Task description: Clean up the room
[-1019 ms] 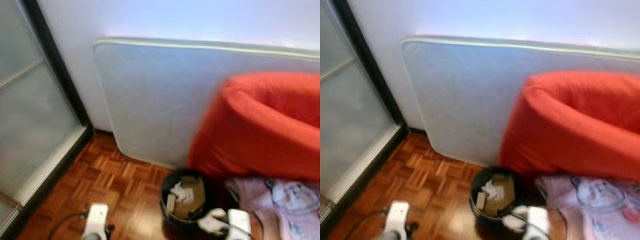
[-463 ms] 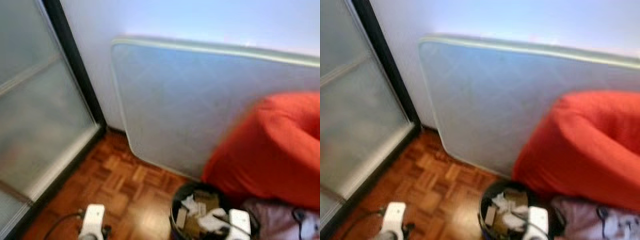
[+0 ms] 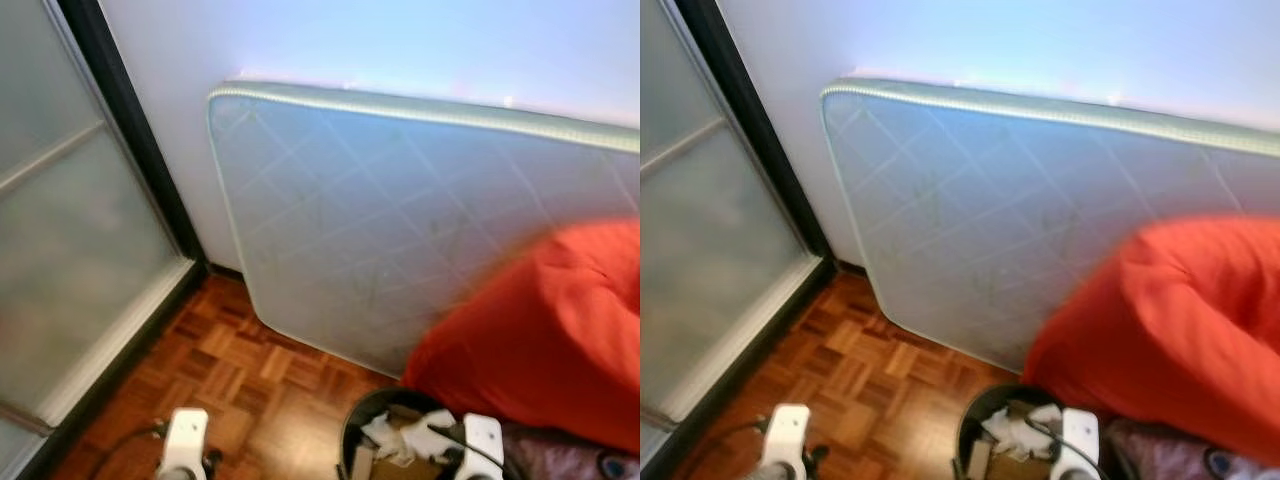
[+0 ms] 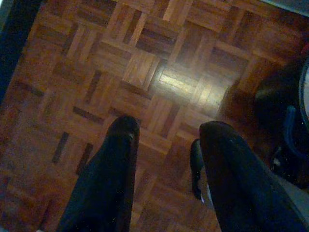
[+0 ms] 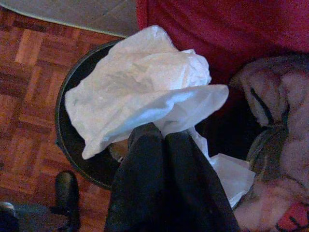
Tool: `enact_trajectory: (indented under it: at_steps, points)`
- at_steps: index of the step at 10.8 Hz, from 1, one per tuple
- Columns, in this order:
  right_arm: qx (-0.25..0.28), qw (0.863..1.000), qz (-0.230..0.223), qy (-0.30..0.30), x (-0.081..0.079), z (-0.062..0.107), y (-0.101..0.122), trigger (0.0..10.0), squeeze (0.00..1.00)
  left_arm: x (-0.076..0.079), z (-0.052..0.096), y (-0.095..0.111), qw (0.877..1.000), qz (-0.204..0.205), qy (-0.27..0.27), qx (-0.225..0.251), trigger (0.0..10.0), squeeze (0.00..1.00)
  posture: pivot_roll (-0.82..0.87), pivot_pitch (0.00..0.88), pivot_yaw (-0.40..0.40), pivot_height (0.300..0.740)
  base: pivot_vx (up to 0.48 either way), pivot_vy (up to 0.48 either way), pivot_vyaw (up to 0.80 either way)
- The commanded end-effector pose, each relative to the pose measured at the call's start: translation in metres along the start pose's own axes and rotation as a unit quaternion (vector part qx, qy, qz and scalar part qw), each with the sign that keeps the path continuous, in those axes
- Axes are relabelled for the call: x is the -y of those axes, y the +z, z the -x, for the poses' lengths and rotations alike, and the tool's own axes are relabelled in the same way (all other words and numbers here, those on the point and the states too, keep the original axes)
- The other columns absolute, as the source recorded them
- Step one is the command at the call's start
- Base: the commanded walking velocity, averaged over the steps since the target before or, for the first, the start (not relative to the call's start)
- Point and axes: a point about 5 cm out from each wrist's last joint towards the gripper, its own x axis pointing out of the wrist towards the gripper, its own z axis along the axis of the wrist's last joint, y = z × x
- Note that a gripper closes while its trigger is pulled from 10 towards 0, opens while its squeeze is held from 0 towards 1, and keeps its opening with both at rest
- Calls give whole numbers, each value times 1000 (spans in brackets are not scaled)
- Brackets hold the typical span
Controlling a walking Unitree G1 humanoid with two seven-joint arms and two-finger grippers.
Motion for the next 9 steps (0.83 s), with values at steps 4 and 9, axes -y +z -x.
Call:
enact_trajectory:
  at_steps: [4,9]
  points:
    - [-13,1000,1,-2,-2,0,-3,10000,0,-3,3,-10,1000,8,4,-13,10000,0,148,66,24,740,0,0,-197]
    - [-12,1000,9,3,-6,0,-4,10000,0,-5,4,-15,1000,8,5,-14,10000,0,161,41,22,740,0,0,-305]
